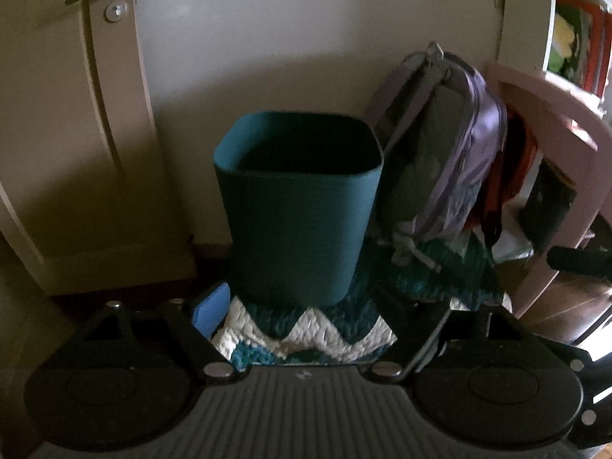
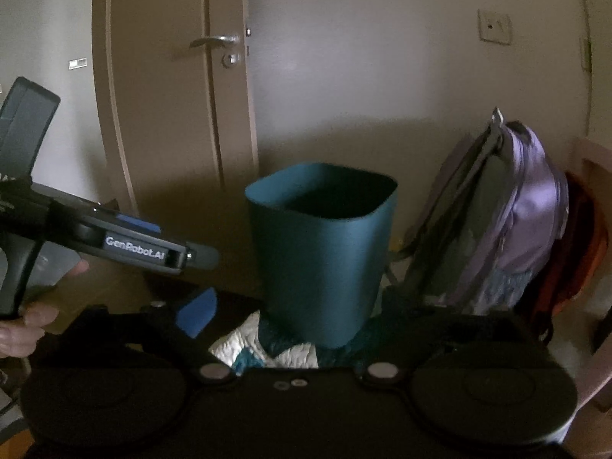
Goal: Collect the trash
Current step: 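Withdraw both tools from the bin and lower them toward the floor trash, then grasp the Merry Christmas tote bag with the left tool while the right tool grasps the orange snack wrapper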
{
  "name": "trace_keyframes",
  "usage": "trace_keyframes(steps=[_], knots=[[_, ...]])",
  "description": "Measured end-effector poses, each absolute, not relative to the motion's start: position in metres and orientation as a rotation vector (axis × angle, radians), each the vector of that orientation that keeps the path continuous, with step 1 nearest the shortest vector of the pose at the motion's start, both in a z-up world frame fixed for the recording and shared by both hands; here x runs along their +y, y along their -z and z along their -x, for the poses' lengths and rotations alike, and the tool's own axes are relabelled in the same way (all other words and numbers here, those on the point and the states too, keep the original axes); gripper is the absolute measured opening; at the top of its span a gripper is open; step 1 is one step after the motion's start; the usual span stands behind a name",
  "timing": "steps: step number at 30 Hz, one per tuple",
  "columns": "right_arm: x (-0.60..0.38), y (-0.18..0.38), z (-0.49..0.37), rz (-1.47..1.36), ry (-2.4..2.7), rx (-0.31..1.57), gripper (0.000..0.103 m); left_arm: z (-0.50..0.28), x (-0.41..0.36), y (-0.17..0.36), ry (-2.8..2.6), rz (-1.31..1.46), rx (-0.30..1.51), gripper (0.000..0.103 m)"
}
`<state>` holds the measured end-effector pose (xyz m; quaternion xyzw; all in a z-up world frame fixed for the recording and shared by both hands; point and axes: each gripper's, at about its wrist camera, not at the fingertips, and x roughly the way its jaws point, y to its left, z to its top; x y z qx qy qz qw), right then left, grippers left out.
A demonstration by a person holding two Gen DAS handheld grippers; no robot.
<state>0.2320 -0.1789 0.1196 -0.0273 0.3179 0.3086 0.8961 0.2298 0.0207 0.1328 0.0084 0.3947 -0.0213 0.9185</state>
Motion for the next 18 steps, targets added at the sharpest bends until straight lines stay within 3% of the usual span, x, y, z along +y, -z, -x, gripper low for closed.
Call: trace_keyframes(steps=[9, 12, 18], knots=[[-0.191, -0.038, -0.200, 0.063, -0.627, 0.727, 0.103, -0.205, 0.015, -0.057, 0.064, 0.001, 0.927, 0.085], [-0.197, -0.002, -0.196, 0.069, -0.619, 0.774, 0.103, -0.206, 0.016, -0.026, 0.073, 0.030, 0.974, 0.099], [-0.200, 0.075, -0.200, 0.106, -0.569, 0.895, 0.103, -0.218, 0.019, 0.050, 0.018, 0.079, 1.109, 0.100]])
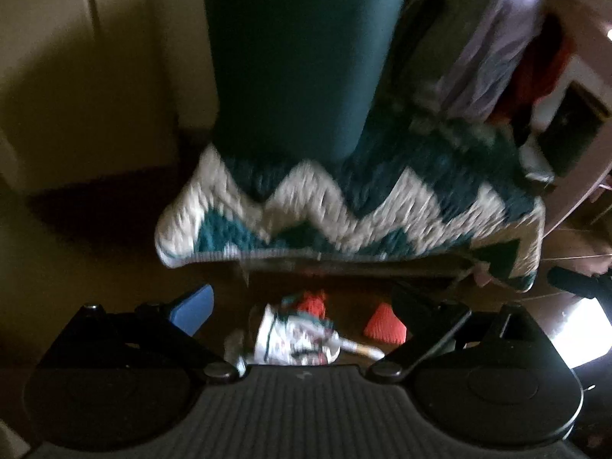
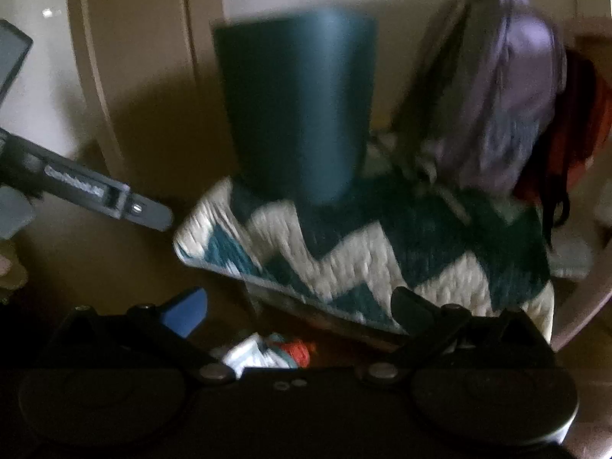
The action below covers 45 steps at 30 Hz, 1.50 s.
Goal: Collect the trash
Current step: 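Grasp the Merry Christmas tote bag with the left tool while the right tool grasps the orange snack wrapper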
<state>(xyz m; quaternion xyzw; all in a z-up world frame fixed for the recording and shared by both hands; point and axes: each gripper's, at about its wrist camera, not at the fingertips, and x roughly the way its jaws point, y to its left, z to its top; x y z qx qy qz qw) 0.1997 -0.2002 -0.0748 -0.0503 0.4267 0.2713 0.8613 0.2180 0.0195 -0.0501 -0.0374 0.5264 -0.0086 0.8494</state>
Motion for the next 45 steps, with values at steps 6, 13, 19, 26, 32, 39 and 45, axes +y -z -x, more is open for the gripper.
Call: trace_keyframes(steps=[6, 13, 19, 26, 32, 39, 45], knots=[[-0.197, 0.158, -0.206, 0.092, -0.506, 1.054, 0.102, -0.241, 0.026, 0.143, -0.083, 0.178, 1.322, 0.100], [-0.191, 0.247, -0.212, 0.043, -0.411, 1.233, 0.098, -0.265, 0.027, 0.244, -0.202, 0.229, 1.517, 0.100], [-0.194, 0.321, -0.215, 0.014, -0.302, 1.383, 0.090, -0.277, 0.033, 0.319, -0.298, 0.276, 1.656, 0.100], [-0.196, 0.394, -0.211, 0.089, -0.326, 1.518, 0.085, -0.288, 0.037, 0.388, -0.339, 0.397, 1.752, 0.100], [-0.193, 0.444, -0.208, 0.075, -0.343, 1.638, 0.080, -0.294, 0.031, 0.440, -0.344, 0.421, 1.821, 0.100], [-0.197, 0.480, -0.217, 0.014, -0.294, 1.698, 0.078, -0.295, 0.029, 0.486, -0.339, 0.444, 1.885, 0.100], [-0.206, 0.506, -0.228, -0.125, -0.206, 1.745, 0.078, -0.298, 0.031, 0.510, -0.370, 0.525, 1.912, 0.100]])
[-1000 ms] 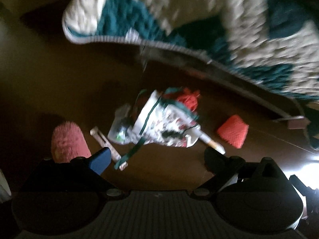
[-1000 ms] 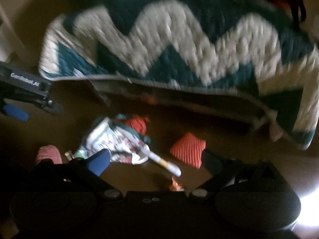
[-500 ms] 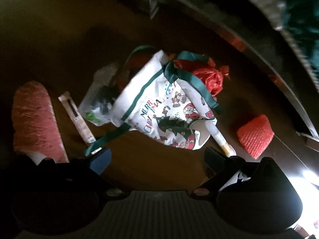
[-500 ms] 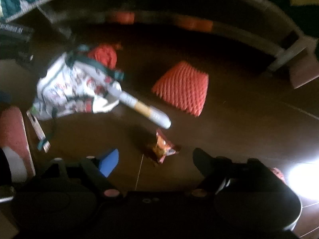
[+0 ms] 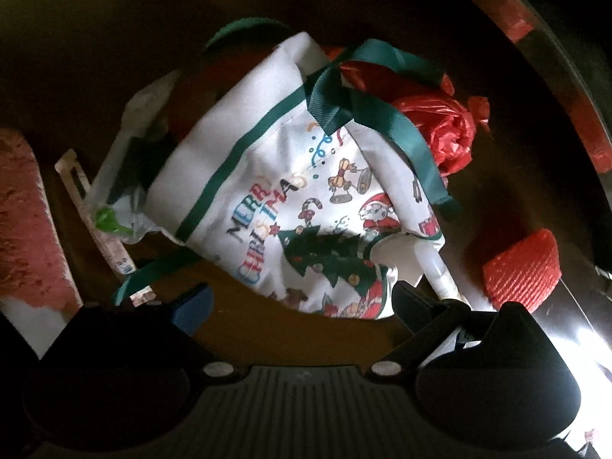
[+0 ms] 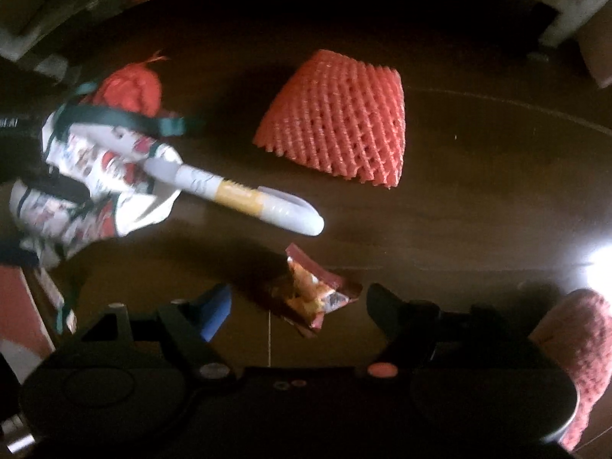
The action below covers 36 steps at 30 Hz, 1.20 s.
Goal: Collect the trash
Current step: 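Grasp the Merry Christmas tote bag with the left tool while the right tool grasps the orange snack wrapper, then lift the tote bag with the left tool while the right tool carries the wrapper toward the bin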
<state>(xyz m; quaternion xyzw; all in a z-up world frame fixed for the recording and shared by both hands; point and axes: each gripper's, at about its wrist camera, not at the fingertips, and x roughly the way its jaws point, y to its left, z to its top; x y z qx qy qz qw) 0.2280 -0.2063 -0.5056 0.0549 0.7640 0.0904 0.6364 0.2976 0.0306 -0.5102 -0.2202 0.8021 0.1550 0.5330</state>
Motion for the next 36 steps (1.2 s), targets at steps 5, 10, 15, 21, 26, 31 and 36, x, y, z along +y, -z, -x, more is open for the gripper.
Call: trace_keyframes(steps=[5, 10, 15, 21, 26, 31, 36], knots=[[-0.226, 0.517, -0.230, -0.355, -0.050, 1.767, 0.072, -0.300, 0.032, 0.519, -0.384, 0.589, 1.915, 0.098], [-0.232, 0.521, -0.230, -0.426, 0.022, 1.763, 0.063, -0.301, 0.032, 0.526, -0.400, 0.630, 1.945, 0.067], [-0.227, 0.524, -0.227, -0.400, 0.012, 1.765, 0.042, -0.297, 0.039, 0.529, -0.422, 0.649, 1.958, 0.036], [-0.213, 0.521, -0.228, -0.340, -0.029, 1.788, 0.025, -0.292, 0.038, 0.512, -0.424, 0.629, 1.956, 0.016], [-0.201, 0.495, -0.232, -0.286, -0.082, 1.757, 0.023, -0.296, 0.030, 0.480, -0.400, 0.525, 1.929, 0.012], [-0.200, 0.458, -0.236, -0.246, -0.115, 1.721, 0.022, -0.293, 0.026, 0.442, -0.368, 0.433, 1.894, 0.009], [-0.207, 0.410, -0.237, -0.237, -0.140, 1.661, 0.022, -0.288, 0.030, 0.401, -0.333, 0.381, 1.849, 0.007]])
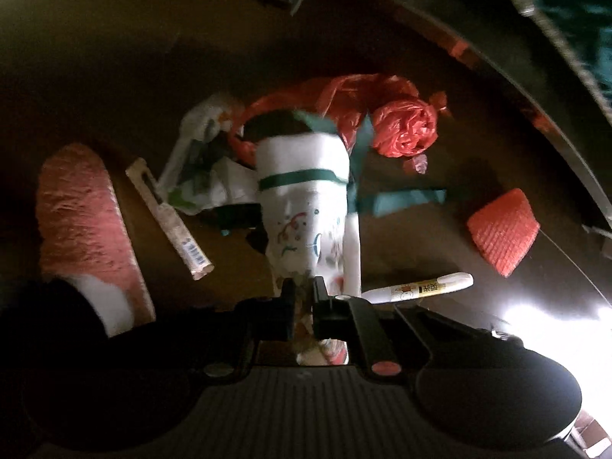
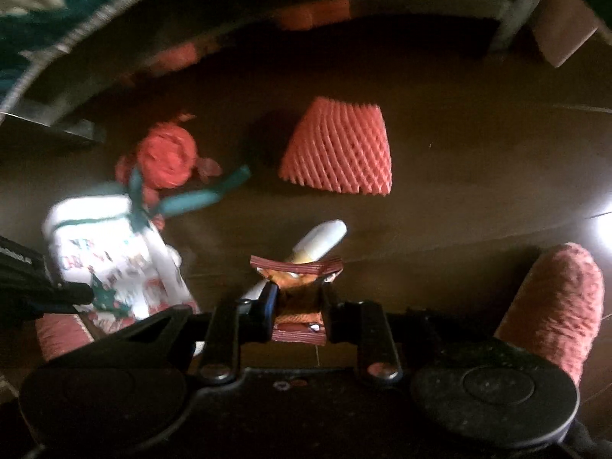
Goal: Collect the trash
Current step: 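Lift the tote bag with the left tool while the right tool carries the wrapper toward the bin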
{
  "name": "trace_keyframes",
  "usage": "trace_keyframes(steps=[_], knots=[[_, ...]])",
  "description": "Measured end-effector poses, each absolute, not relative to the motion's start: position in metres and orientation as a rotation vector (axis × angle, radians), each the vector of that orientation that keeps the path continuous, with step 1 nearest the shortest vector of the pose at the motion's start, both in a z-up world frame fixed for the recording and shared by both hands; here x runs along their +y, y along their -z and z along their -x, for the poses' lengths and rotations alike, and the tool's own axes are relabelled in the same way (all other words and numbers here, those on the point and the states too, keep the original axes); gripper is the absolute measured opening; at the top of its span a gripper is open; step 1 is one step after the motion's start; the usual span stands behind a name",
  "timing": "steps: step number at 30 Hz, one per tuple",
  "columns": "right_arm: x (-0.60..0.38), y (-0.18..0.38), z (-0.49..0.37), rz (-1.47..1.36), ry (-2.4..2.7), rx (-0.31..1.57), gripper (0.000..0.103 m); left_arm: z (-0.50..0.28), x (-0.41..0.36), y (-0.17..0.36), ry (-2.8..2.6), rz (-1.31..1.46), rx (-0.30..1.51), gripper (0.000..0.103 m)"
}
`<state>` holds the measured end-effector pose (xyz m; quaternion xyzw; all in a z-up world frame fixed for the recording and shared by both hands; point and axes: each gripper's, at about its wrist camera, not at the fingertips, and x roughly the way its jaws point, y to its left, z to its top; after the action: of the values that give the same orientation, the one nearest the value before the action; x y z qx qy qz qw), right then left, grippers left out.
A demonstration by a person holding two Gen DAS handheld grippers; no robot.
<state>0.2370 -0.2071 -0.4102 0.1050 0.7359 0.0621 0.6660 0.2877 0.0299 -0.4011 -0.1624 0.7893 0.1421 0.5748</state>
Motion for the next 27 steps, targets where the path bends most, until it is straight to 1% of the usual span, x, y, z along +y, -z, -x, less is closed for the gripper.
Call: trace_keyframes(steps=[5, 11, 13, 18, 21, 24, 25, 26, 27], knots=[[-0.210, 0.357, -0.234, -0.219, -0.185, 1.594, 0.022, -0.275, 0.035, 0.361, -0.293, 0.320, 1.790, 0.003], [-0.213, 0.294, -0.224, -0.183, -0.262, 1.492, 0.022, -0.261, 0.039, 0.303, -0.260, 0.254, 1.700, 0.002], [-0.216, 0.275, -0.217, -0.177, -0.286, 1.460, 0.022, -0.257, 0.038, 0.292, -0.227, 0.244, 1.689, 0.003], [-0.215, 0.260, -0.206, -0.152, -0.347, 1.422, 0.022, -0.252, 0.028, 0.299, -0.176, 0.180, 1.691, 0.003], [-0.213, 0.263, -0.207, -0.169, -0.362, 1.421, 0.022, -0.252, 0.034, 0.315, -0.153, 0.250, 1.737, 0.005], [-0.211, 0.271, -0.215, -0.194, -0.387, 1.420, 0.022, -0.254, 0.040, 0.333, -0.149, 0.307, 1.780, 0.015], [-0.209, 0.273, -0.219, -0.200, -0.399, 1.416, 0.023, -0.257, 0.042, 0.341, -0.148, 0.311, 1.791, 0.023], [-0.208, 0.275, -0.224, -0.208, -0.413, 1.412, 0.023, -0.260, 0.042, 0.349, -0.143, 0.315, 1.799, 0.039], [-0.207, 0.277, -0.228, -0.215, -0.425, 1.408, 0.023, -0.262, 0.042, 0.357, -0.137, 0.321, 1.808, 0.053]])
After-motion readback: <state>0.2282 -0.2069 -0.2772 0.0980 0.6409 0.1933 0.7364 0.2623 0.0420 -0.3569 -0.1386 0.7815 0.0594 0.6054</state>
